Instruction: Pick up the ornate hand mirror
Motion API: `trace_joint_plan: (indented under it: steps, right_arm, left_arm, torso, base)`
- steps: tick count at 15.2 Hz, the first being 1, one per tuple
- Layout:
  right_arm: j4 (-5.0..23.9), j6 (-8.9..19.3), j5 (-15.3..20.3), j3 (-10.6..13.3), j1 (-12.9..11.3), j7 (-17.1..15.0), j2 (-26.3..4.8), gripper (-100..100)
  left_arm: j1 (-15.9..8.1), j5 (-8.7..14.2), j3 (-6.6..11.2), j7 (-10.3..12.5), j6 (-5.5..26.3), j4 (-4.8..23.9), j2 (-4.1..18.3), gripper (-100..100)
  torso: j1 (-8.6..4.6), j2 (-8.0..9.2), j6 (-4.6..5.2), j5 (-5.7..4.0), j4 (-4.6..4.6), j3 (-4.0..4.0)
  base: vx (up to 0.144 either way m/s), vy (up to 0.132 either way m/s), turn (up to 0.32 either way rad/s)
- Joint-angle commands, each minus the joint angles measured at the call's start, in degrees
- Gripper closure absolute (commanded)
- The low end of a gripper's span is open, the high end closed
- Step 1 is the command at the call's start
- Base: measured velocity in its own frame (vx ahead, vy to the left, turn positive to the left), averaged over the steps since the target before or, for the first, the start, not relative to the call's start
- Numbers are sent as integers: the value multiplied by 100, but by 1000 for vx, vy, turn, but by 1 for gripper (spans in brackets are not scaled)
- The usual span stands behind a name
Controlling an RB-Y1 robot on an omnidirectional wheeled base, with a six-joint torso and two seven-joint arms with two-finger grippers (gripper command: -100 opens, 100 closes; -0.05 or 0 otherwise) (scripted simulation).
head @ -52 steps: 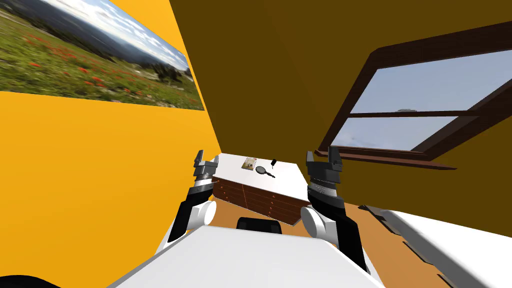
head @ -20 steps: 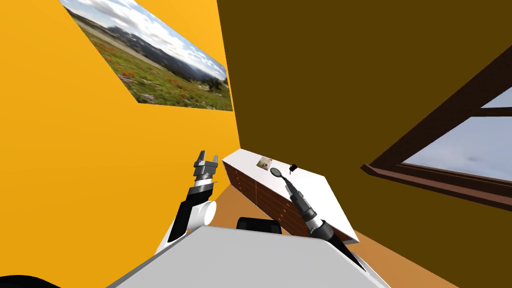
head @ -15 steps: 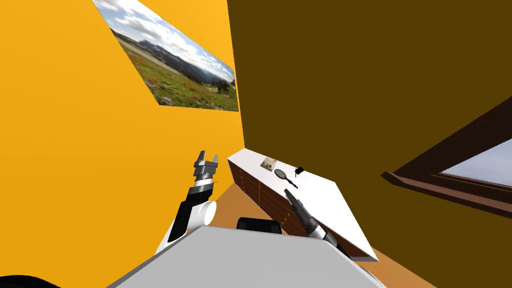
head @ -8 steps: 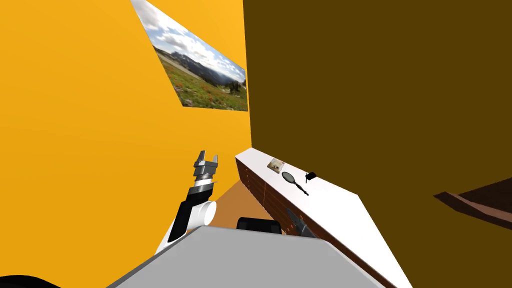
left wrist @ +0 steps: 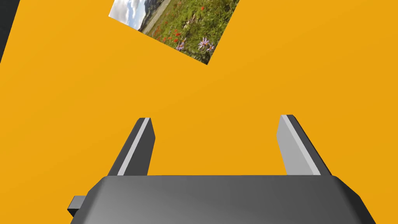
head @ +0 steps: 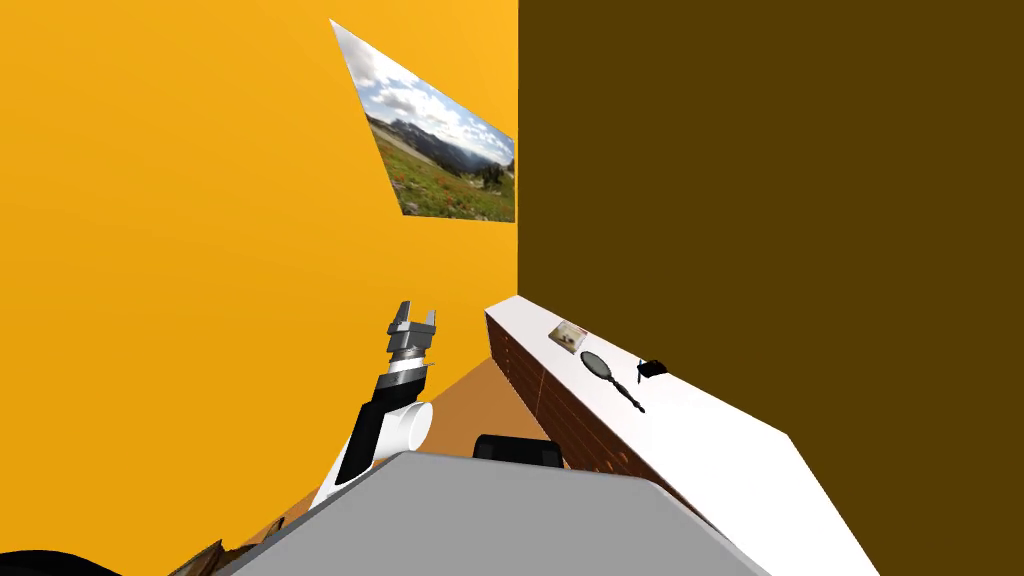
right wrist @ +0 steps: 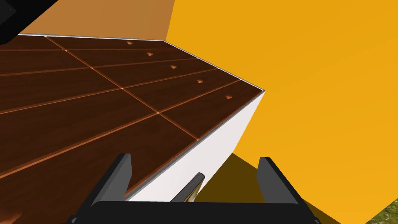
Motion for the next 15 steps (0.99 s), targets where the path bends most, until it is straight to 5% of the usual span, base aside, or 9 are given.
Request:
trace_joint_plan:
  steps: [1,5,15]
  right_arm:
    - [286,76,-72,286,53,73,-286,-100]
    - [506,128,-141,457,130,118,-566,-100]
    - [1569,452,-548,1319,362,322,-1843,-100]
  left_arm:
    - [0,0,0,0,0,0,0,0]
    - [0,0,0,0,0,0,0,0]
    - [1,0,1,0,0,0,1,0]
  torso:
    - [0,0,0,0,0,0]
    - [0,-4,0,0,-1,-2]
    - [-9,-26,-4,-1,-5,-15]
  base:
    - [11,40,410]
    - [16,26,259]
    - [41,13,358]
